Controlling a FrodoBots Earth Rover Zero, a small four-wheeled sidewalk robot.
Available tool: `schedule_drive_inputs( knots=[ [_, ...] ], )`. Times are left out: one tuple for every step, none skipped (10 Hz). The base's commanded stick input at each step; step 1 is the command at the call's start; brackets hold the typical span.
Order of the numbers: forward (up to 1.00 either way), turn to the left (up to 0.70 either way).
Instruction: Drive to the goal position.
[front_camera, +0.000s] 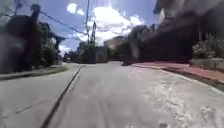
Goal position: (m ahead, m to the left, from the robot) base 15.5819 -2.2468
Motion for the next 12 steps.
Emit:
schedule_drive_inputs(
  knots=[
    [1.0, -0.23],
    [1.0, -0.33],
    [1.0, -0.4],
    [1.0, -0.4],
    [1.0, -0.4],
    [1.0, -0.4],
    [1.0, -0.26],
    [1.0, 0.06],
    [1.0, 0.1],
    [1.0, 0.15],
    [1.0, 0.16],
    [1.0, 0.1]
  ],
)
